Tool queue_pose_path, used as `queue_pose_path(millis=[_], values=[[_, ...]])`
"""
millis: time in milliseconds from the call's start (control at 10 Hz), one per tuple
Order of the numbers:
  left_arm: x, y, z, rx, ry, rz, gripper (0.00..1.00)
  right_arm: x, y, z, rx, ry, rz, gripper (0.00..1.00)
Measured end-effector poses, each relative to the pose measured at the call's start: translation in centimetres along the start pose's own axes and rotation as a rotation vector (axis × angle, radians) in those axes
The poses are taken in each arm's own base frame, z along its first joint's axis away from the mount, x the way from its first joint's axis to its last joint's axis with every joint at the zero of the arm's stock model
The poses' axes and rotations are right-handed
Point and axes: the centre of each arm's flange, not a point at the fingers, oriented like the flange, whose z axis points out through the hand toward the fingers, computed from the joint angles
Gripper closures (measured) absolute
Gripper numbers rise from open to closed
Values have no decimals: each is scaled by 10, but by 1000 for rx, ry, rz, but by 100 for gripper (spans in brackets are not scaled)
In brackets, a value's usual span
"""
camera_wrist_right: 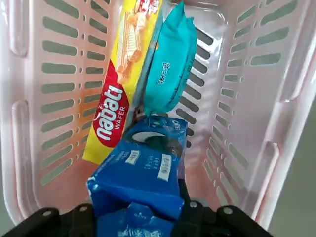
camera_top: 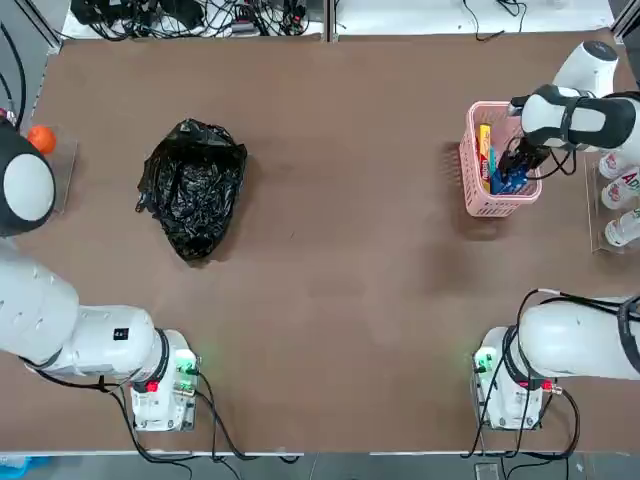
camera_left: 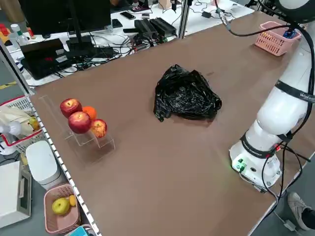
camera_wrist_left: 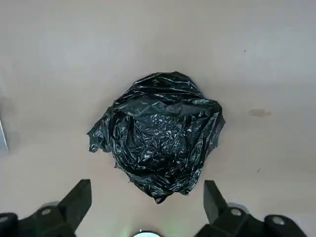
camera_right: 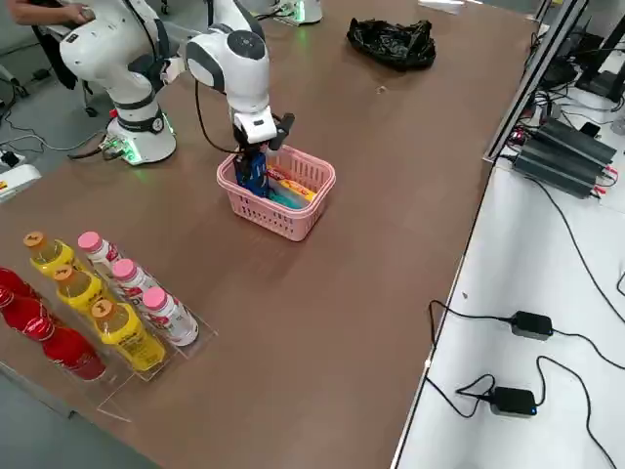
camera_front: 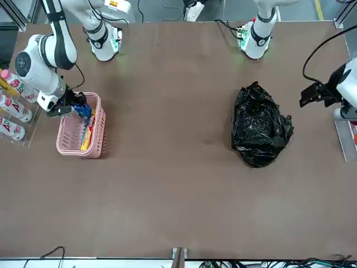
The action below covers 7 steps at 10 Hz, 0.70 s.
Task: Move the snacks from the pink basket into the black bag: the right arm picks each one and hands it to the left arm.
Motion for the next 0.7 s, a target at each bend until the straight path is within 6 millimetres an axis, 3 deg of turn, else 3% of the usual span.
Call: queue_pose_path(millis=[400, 700], values=[[0, 0, 0, 0, 0, -1, 0, -2, -1, -3, 8, -23, -7, 48], [0, 0, 0, 0, 0, -10, 0, 1, -2, -27, 20, -49, -14, 49]])
